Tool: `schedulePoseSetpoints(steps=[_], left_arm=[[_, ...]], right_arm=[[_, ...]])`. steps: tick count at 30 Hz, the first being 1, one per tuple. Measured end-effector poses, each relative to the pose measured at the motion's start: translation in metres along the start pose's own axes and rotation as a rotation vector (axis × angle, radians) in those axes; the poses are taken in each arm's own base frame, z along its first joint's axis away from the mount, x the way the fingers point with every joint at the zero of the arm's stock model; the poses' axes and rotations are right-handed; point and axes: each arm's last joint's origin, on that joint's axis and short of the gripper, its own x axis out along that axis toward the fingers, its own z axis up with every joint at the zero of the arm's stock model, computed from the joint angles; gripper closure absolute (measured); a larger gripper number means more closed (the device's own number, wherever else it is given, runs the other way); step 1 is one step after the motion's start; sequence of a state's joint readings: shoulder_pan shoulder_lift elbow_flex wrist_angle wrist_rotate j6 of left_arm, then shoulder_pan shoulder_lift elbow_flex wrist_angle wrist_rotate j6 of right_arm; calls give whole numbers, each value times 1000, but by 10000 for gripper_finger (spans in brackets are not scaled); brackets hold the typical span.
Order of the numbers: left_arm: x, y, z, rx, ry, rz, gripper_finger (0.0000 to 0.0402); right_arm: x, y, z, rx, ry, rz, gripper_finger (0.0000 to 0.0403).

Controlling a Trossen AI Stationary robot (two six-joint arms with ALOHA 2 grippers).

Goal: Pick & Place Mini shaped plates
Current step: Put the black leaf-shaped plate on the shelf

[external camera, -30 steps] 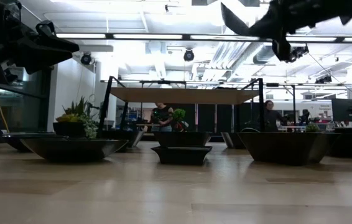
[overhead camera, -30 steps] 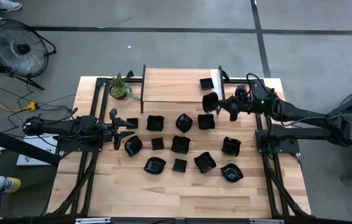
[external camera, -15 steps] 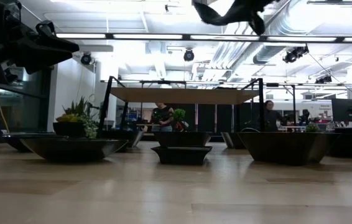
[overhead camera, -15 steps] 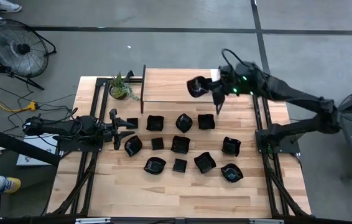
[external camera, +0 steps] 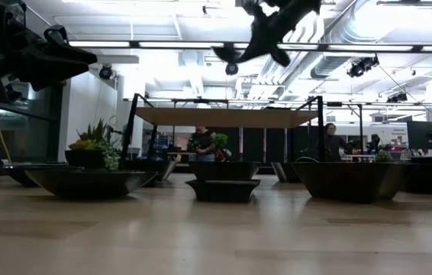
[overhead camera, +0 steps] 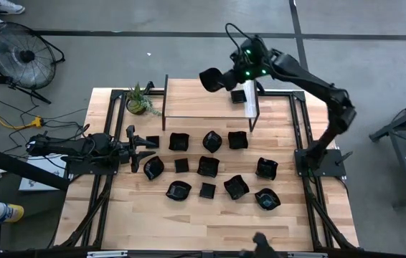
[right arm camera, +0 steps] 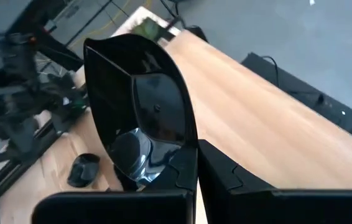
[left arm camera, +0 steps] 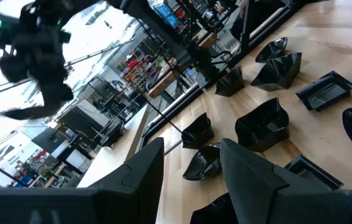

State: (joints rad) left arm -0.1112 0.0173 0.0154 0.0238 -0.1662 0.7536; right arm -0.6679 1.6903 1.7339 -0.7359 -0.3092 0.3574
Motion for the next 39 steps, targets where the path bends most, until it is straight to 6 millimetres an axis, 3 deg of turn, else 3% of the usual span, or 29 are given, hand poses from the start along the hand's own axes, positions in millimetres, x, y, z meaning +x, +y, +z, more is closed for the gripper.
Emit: schedulePoseSetpoints(steps=[6, 11, 39], left_arm=[[0, 0, 0, 0, 0, 0, 247], [0, 0, 0, 0, 0, 0, 247], [0, 0, 0, 0, 0, 0, 247]], right_arm=[[35, -28, 3, 137, 54, -64, 400], [53, -37, -2, 254, 100, -91, 399], [61, -22, -18, 410, 193, -126, 391]])
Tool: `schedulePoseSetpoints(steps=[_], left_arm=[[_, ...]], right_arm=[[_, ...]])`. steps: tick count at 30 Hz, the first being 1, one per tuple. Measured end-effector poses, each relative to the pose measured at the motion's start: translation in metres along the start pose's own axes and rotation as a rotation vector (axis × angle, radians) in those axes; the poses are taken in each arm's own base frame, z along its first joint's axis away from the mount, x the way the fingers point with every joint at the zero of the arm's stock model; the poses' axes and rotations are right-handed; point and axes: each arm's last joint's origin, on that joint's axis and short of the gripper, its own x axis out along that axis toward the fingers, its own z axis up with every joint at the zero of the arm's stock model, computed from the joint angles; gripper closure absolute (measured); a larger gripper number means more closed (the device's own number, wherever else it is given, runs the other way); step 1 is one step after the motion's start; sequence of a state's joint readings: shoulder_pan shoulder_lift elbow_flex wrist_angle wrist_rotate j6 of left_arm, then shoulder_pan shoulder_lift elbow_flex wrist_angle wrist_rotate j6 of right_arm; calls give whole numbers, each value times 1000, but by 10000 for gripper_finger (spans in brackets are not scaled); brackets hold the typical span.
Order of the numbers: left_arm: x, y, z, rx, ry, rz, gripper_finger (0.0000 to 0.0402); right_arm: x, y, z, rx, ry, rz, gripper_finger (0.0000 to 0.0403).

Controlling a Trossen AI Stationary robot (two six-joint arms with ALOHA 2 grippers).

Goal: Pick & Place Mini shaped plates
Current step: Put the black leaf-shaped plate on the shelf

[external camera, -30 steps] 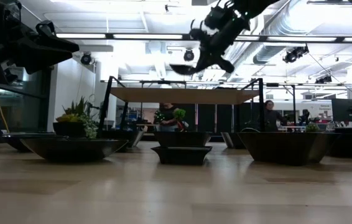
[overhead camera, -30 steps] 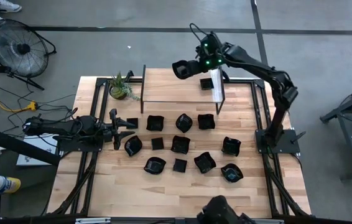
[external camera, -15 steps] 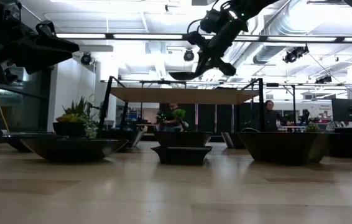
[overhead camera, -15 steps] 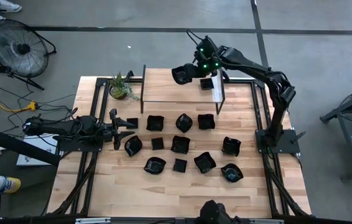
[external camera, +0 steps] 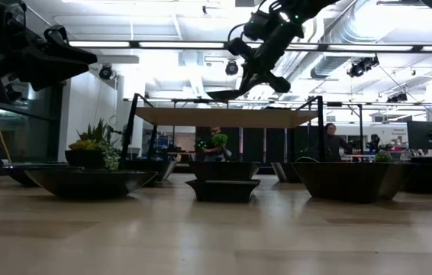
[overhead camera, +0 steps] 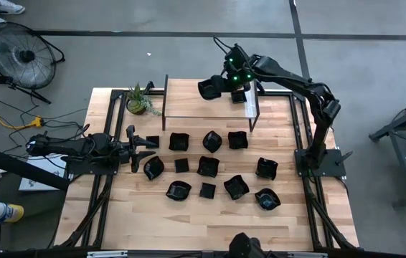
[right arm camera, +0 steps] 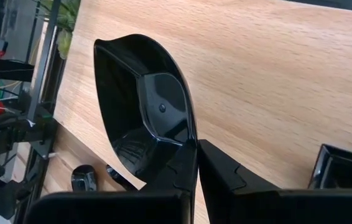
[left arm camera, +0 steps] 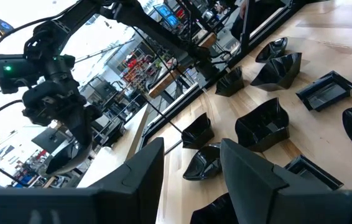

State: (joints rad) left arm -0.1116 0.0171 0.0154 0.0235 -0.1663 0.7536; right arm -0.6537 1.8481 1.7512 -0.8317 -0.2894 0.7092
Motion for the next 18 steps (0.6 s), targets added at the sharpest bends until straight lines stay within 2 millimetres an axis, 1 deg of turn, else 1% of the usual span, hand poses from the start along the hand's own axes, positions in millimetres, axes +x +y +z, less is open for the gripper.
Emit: schedulePoseSetpoints(steps=[9, 18], left_arm=[[0, 0, 0, 0, 0, 0, 247], [0, 0, 0, 0, 0, 1, 247]], right_arm=[[-1, -3, 2, 1, 2, -4, 391], [6, -5, 1, -17, 46, 7, 391]])
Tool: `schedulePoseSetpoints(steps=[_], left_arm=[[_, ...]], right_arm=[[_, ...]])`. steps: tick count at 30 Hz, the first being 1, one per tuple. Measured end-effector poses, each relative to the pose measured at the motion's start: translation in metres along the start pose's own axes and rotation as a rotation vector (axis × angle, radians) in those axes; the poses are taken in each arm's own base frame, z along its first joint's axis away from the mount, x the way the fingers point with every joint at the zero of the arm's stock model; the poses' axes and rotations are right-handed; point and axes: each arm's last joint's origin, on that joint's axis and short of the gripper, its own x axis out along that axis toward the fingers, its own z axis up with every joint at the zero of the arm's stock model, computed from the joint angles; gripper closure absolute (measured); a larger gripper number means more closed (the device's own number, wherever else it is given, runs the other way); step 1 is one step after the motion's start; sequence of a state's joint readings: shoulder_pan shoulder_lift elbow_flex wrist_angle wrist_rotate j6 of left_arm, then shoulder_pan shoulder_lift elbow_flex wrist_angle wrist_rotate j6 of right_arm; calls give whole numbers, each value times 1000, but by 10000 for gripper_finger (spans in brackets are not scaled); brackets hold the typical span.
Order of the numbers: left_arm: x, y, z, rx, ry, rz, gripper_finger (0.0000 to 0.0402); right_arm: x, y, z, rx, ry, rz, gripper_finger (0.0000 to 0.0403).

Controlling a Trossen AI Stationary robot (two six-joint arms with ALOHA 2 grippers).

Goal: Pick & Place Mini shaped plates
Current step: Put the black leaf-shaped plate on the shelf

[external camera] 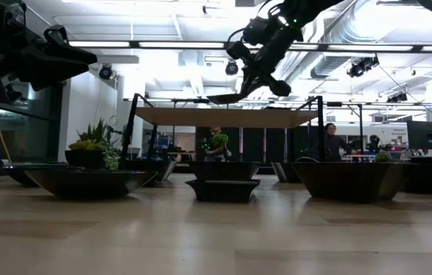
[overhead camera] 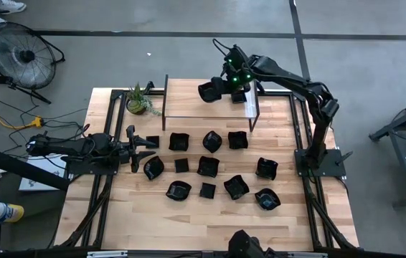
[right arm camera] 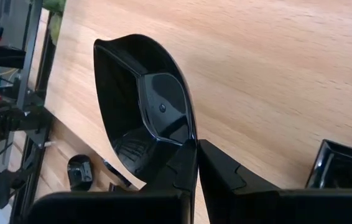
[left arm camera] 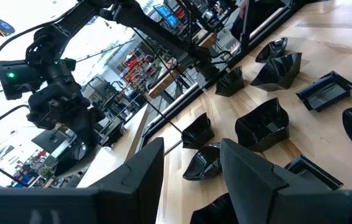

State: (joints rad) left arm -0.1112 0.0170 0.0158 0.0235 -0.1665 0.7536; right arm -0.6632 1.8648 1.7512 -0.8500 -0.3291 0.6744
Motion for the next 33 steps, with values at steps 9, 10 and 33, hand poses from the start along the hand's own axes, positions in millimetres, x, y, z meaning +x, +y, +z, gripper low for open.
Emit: schedulePoseSetpoints(steps=[9, 10, 33], left_arm=[[0, 0, 0, 0, 0, -1, 247], [0, 0, 0, 0, 0, -1, 247], [0, 0, 0, 0, 0, 0, 247]], right_arm=[[-1, -5, -3, -6, 28, -46, 391], [-1, -5, -2, -7, 21, -54, 391], [0, -6, -2, -60, 4, -85, 391]])
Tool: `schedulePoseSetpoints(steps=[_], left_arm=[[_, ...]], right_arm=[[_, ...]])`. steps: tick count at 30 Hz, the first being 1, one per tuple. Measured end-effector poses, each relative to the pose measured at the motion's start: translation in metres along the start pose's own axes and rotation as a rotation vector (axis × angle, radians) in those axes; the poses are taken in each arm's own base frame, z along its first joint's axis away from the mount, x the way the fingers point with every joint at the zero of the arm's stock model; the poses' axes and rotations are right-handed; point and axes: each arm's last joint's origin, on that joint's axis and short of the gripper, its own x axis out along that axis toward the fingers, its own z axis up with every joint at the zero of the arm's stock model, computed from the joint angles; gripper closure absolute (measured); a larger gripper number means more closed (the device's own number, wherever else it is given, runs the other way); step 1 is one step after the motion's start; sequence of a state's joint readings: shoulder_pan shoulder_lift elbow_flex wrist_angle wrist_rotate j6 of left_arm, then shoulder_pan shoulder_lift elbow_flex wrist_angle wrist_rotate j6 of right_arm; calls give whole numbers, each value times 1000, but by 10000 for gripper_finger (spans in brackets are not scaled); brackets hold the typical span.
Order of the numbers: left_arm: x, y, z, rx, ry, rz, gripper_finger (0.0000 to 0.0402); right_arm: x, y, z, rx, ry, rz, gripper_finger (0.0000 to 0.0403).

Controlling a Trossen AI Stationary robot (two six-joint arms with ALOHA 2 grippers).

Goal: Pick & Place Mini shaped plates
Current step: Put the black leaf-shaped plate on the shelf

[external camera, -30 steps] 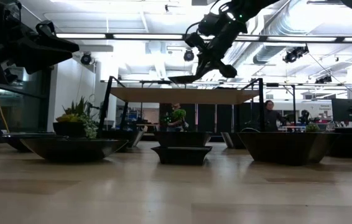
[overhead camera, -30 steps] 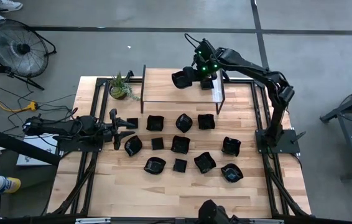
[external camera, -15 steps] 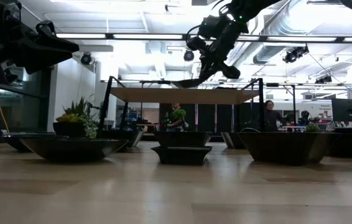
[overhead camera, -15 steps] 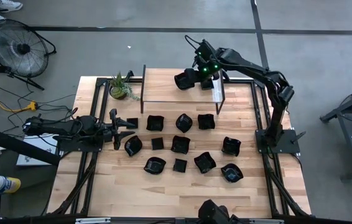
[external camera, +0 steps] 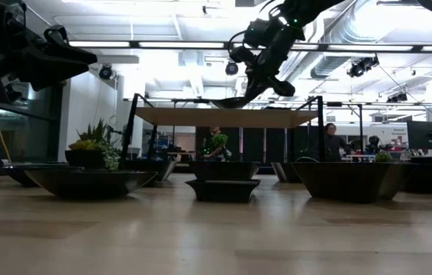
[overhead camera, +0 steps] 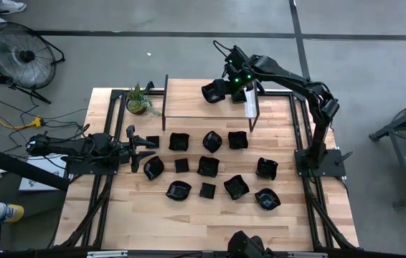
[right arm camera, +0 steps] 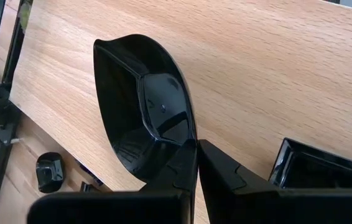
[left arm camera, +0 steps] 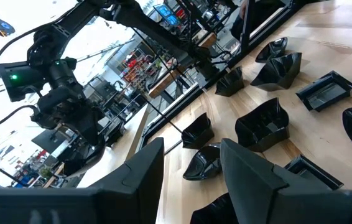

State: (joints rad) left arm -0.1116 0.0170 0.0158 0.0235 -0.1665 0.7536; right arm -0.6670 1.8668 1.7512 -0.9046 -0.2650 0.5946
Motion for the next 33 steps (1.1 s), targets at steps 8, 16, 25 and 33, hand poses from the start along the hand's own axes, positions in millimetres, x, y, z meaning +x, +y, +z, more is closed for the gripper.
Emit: schedulePoseSetpoints(steps=[8, 16, 25, 33], left_arm=[[0, 0, 0, 0, 0, 0, 247], [0, 0, 0, 0, 0, 0, 247], [0, 0, 0, 0, 0, 0, 247], [0, 0, 0, 0, 1, 0, 247]], right_arm=[[1, 2, -1, -16, 1, -2, 391], [3, 9, -6, -44, 5, -4, 391], [3, 8, -5, -46, -1, -8, 391], [11, 5, -10, -50, 15, -15, 391]])
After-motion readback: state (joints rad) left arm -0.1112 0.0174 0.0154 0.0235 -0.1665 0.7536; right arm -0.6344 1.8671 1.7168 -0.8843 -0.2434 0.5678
